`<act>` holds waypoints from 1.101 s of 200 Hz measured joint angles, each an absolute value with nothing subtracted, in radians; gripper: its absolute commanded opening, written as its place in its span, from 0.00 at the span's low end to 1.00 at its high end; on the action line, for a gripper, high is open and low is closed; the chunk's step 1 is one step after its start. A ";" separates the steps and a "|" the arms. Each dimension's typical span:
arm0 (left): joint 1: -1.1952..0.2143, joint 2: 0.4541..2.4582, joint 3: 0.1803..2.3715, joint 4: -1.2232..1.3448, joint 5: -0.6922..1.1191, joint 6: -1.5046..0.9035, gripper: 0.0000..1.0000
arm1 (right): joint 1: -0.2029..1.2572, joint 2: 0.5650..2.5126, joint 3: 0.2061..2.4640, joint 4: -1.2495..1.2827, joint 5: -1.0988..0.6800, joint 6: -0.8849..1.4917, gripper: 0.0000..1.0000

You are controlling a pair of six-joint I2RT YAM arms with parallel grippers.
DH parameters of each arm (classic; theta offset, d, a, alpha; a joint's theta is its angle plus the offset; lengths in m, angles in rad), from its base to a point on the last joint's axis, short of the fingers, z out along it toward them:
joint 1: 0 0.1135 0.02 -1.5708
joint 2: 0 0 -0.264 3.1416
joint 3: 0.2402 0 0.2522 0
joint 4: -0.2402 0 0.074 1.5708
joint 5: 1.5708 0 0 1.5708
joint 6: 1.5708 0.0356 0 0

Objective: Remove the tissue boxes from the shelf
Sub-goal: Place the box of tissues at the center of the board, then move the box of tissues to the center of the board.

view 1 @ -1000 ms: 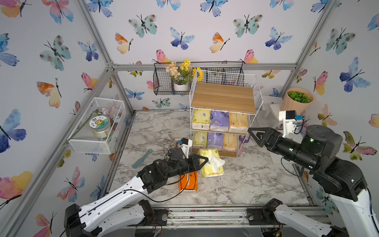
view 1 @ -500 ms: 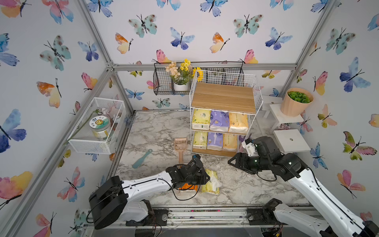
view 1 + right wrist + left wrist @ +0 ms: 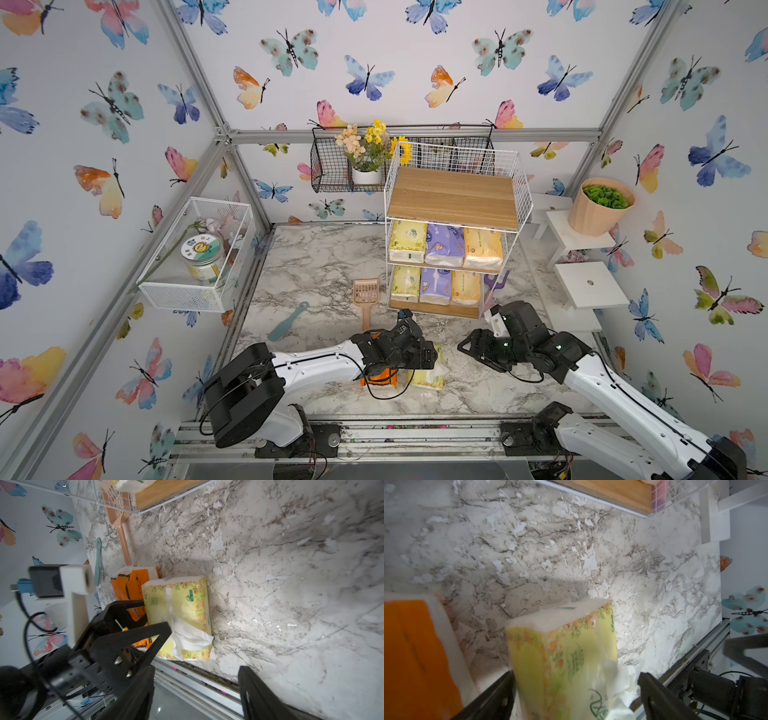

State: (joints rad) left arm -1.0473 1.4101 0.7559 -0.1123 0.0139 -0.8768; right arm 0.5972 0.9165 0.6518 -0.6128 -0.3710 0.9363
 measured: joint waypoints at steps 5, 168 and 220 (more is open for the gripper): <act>-1.048 1.388 0.755 -0.117 0.007 -0.876 0.96 | 0.598 0.921 0.639 -0.599 -0.371 0.941 0.65; -1.048 0.662 0.623 -0.366 -0.392 -1.256 0.85 | 0.910 1.388 0.591 -0.090 -0.231 1.053 0.55; -1.047 0.597 0.624 -0.439 -0.435 -1.276 0.85 | 1.023 1.539 0.739 -0.071 -0.186 1.011 0.49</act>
